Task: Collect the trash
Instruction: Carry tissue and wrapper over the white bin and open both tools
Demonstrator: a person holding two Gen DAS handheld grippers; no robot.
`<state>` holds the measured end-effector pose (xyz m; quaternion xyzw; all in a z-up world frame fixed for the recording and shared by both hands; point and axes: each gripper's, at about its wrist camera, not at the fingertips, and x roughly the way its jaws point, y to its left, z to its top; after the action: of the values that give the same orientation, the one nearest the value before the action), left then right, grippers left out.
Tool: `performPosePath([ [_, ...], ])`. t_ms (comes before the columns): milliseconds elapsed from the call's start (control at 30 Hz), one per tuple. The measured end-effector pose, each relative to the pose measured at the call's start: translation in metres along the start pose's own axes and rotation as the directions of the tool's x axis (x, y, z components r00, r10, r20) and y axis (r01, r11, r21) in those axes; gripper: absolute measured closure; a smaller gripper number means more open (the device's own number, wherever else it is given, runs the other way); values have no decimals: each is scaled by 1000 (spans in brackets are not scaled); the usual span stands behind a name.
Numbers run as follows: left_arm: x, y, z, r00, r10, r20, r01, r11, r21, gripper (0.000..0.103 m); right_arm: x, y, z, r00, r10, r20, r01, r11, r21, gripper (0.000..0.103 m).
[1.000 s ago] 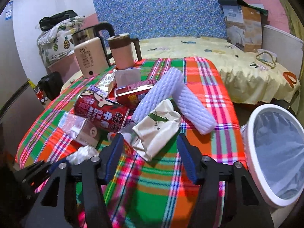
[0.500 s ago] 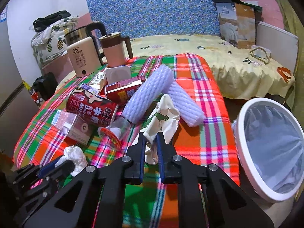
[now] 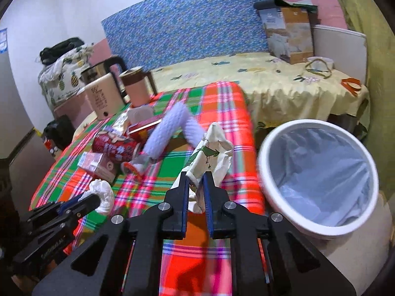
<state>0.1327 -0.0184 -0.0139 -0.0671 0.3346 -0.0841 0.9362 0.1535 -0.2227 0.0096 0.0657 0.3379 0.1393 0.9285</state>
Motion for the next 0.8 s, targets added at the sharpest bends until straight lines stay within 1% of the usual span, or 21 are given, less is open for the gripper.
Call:
performPosePath([
  [200, 16, -41, 16, 998, -67, -5, 68, 995, 72, 89, -6, -35, -1, 997, -76, 23, 74, 995, 63, 89],
  [333, 31, -75, 27, 993, -121, -14, 121, 984, 130, 88, -11, -59, -4, 992, -125, 28, 121, 987, 106, 89],
  [467, 47, -104, 37, 985, -170, -34, 174, 970, 168, 88, -14, -80, -6, 986, -165, 24, 159, 976, 148, 89],
  [633, 70, -138, 43, 973, -219, -67, 229, 951, 209, 88, -17, -97, -11, 981, -193, 16, 187, 966, 178, 89],
  [800, 93, -158, 46, 966, -235, -108, 254, 940, 227, 88, -16, -110, -17, 977, -211, 6, 206, 959, 197, 89],
])
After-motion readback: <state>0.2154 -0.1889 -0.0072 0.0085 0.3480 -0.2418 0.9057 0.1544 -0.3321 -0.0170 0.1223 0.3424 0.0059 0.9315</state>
